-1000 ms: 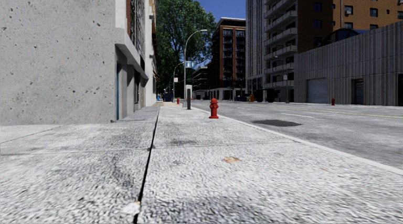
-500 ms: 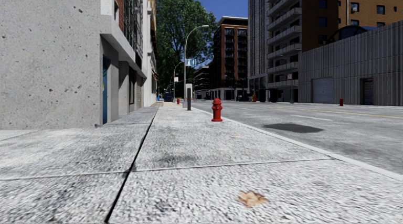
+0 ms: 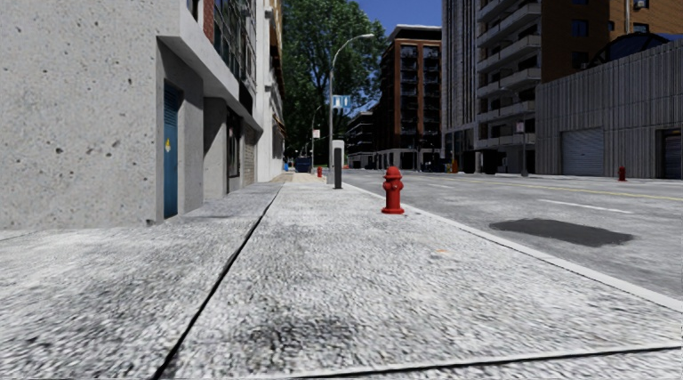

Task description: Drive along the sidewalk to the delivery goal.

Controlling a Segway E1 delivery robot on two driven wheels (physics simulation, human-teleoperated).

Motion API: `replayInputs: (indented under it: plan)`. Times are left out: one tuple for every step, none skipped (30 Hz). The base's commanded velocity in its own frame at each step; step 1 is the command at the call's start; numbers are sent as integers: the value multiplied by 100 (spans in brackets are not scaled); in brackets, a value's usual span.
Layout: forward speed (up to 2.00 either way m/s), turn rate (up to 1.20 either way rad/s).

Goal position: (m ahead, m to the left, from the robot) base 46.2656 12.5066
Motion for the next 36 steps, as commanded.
replayInputs:
  plan:
    - [200, 31]
    - [200, 32]
    - [200, 32]
    - [200, 32]
    - [200, 32]
    - [200, 32]
    - [200, 32]
    - [200, 32]
    - [200, 32]
    - [200, 32]
    - [200, 32]
    - [200, 32]
    - [200, 26]
    - [200, 13]
    - [200, 13]
    - [200, 0]
    - [200, 0]
    - [200, 0]
    - [200, 0]
    - [200, 0]
    - [200, 0]
    - [200, 0]
    - [200, 0]
    - [200, 0]
    - [200, 0]
    - [200, 11]
    - [200, 21]
    - [200, 25]
    - [200, 25]
    - [200, 26]
    - [200, 26]
    - [200, 26]
    - [200, 26]
    - [200, 26]
    - [200, 26]
    - [200, 26]
